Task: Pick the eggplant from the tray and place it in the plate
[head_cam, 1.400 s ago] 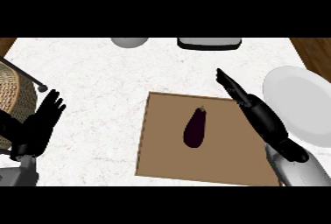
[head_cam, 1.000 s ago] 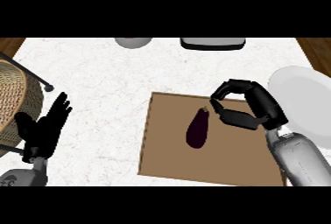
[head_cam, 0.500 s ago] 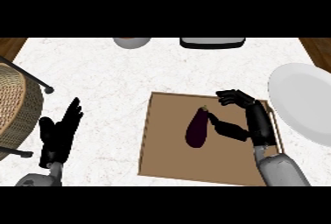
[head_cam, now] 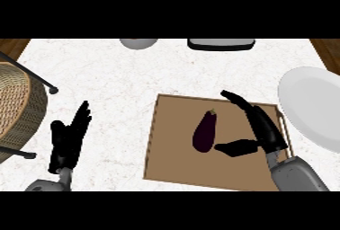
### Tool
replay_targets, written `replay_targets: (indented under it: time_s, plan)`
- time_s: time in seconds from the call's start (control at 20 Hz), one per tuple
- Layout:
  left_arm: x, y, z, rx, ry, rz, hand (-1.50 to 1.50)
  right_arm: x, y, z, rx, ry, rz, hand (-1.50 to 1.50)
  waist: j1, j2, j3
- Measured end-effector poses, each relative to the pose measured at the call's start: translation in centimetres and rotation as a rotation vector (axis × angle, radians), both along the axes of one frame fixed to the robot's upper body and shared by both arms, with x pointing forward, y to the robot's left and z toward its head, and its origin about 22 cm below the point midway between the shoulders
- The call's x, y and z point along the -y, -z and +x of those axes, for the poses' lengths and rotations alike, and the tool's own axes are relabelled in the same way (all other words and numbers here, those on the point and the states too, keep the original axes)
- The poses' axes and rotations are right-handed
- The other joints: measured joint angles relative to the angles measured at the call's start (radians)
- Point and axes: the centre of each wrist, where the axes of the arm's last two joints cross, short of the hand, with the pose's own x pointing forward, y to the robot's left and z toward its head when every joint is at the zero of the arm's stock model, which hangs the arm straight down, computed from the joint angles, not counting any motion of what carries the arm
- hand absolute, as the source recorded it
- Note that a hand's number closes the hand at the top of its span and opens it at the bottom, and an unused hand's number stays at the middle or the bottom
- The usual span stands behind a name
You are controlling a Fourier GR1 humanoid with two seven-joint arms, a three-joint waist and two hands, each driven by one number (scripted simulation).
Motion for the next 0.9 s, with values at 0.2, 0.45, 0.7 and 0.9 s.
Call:
replay_targets:
  time_s: [0.2, 0.45, 0.7, 0.9]
  plan:
    - [0.3, 0.0, 0.1, 0.002, 0.001, 0.006, 0.0, -0.4, -3.2, 1.7, -0.055, -0.035, -0.183, -1.5, 0.003, 0.0, -0.001]
    - [0.6, 0.6, -0.2, 0.0, 0.004, 0.007, 0.0, -2.0, -6.0, 3.1, -0.203, -0.1, -0.338, -1.5, 0.007, 0.001, -0.001]
    - [0.5, -0.1, 0.4, -0.003, 0.009, 0.003, 0.0, -3.8, -6.5, 4.3, -0.364, -0.172, -0.426, -1.5, 0.007, 0.003, 0.0]
    - [0.3, -0.1, 0.0, 0.004, 0.007, 0.008, 0.0, -4.6, -5.7, 5.5, -0.442, -0.193, -0.467, -1.5, 0.008, 0.003, 0.0]
